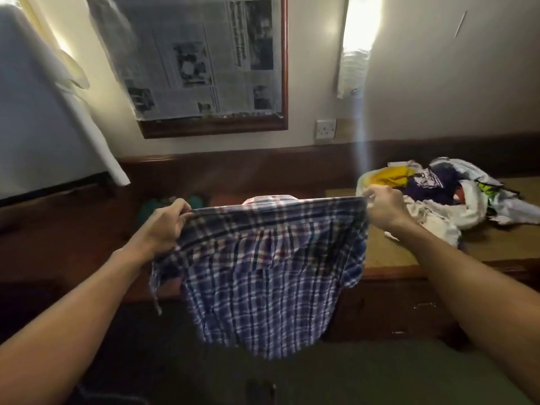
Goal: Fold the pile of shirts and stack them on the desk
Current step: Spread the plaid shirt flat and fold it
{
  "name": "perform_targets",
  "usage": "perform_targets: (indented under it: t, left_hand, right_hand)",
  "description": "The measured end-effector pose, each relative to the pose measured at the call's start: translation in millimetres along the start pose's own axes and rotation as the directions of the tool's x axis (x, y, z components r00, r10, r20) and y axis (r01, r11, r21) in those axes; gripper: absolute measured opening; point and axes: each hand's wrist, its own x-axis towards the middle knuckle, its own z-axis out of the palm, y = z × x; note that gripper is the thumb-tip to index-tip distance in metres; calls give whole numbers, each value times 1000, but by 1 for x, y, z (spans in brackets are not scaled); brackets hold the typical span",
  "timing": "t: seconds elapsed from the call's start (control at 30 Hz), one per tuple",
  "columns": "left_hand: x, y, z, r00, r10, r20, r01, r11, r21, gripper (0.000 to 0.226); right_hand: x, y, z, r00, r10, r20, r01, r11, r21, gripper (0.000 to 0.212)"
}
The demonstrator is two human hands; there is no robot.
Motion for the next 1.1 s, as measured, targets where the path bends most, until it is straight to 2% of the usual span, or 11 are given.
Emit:
perform_targets:
  t: [0.07, 0.2, 0.3, 0.33, 0.4, 0.47, 0.53, 0.6, 0.67, 0.77, 1.1]
  left_hand:
    - [15, -21, 11, 999, -1, 40, 2, 1000, -21, 6]
    - [49, -71, 26, 985, -47, 169, 43, 999, 23, 17]
    - [74, -97, 39, 990, -70, 121, 62, 996, 67, 17]
    - [83, -103, 43, 993, -87, 81, 83, 995, 57, 17]
    - [99, -112, 51, 987, -160, 6, 160, 987, -10, 17]
    - [116, -120, 56, 963, -267, -33, 261, 957, -124, 15]
    - [135, -128, 60, 944, -326, -51, 309, 928, -209, 13]
    - [156, -133, 61, 931, -358, -69, 334, 912, -237, 11]
    - [179, -140, 61, 921, -380, -87, 353, 909, -223, 9]
    - [217, -153, 67, 918, -392, -64, 376, 909, -181, 10]
    - [352, -208, 145, 889, -420, 181, 414, 907, 73, 20]
  right_hand:
    - [22, 2, 19, 996, 73, 56, -74, 997, 17, 12]
    - [62, 7, 49, 989, 13, 150, 3, 994, -107, 17]
    - [84, -1, 63, 991, 64, 117, -50, 991, -121, 18]
    - [90, -5, 68, 990, 110, 86, -105, 992, -70, 16]
    - [107, -11, 80, 967, 241, 83, -253, 952, 174, 13]
    - [126, -15, 93, 924, 343, 167, -381, 817, 432, 18]
    - [147, -18, 104, 926, 337, 172, -377, 785, 491, 17]
    - [163, -22, 109, 960, 265, 88, -278, 874, 399, 12]
    - [184, -20, 115, 988, 152, -2, -149, 968, 202, 13]
    - [224, -11, 127, 999, 29, 30, -27, 998, -49, 18]
    - [373, 17, 199, 948, 216, 233, -214, 976, -34, 18]
